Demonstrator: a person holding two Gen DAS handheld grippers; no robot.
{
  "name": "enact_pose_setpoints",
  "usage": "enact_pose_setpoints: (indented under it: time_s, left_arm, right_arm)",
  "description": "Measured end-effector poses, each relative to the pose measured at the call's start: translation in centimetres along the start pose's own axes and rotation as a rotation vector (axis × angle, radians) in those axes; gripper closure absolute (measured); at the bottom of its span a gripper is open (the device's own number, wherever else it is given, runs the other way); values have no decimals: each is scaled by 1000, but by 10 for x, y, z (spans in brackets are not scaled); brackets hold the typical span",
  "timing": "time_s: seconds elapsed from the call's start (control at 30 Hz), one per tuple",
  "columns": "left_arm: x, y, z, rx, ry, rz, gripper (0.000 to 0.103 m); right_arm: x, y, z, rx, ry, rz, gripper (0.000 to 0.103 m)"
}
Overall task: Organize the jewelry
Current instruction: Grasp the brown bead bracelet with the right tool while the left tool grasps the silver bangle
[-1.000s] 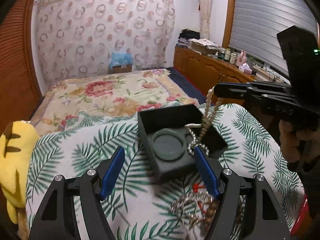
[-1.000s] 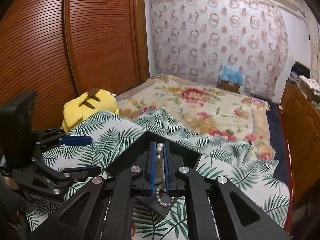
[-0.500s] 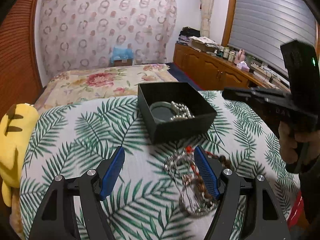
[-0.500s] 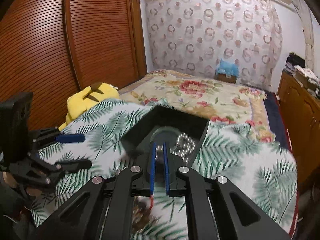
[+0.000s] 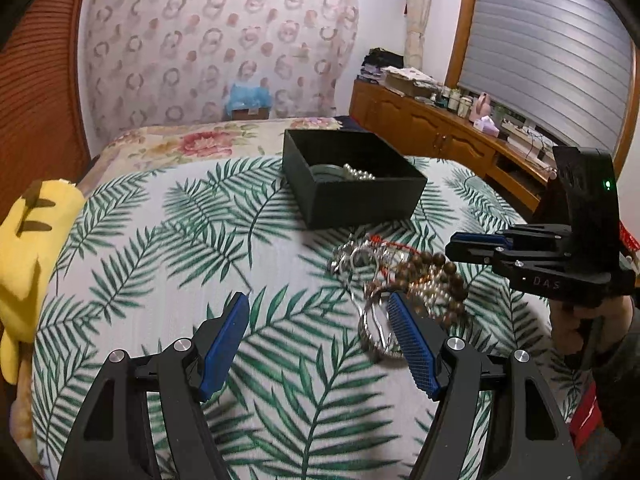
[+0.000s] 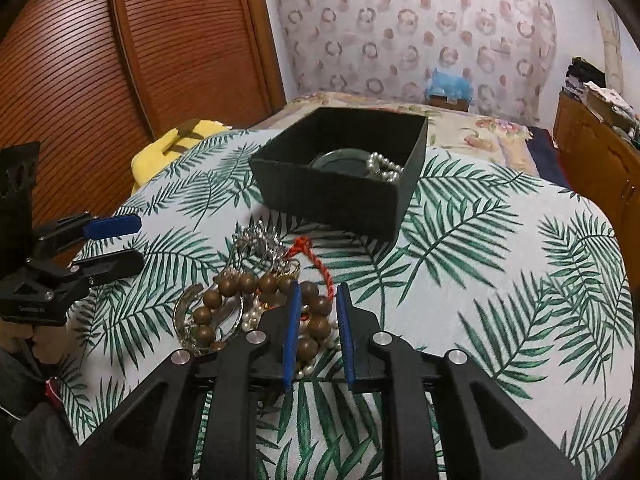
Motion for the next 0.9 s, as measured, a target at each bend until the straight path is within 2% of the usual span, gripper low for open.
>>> enact_pose_setpoints:
  time_s: [0.4,0.47,0.7,0.8,0.83,0.9]
  left_arm:
    - [17,16,9,-5,13,-64,34]
    - [19,20,10,-4,13,-78,34]
    - [19,27,20,0,25,-96,34]
    - [17,27,22,2,26,-96,35]
    - [17,27,23,1,28,-96,36]
    - [16,28,23,0,29,-102,44]
  right_arm:
    - [9,15,1,-13,-1,-45,83]
    - [9,15,-1,-7,-11,-46,88]
    - [10,2,-3,31,-25,20,88]
    - [9,-10,-3,60,-30,77,88]
    - [9,-15,-4,80,-32,102,88]
    - [10,-19,-5,89,-35,113,88]
Point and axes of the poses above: each gripper's, at about its wrist camera, not at the fingertips, and y roughly the way its jaws point, z to its right, x to its underside, the point moved 4 cm from there along y, roughly the way its jaws point, and after that the axes turned 10 degrees about -z, right-handed, at the moved point
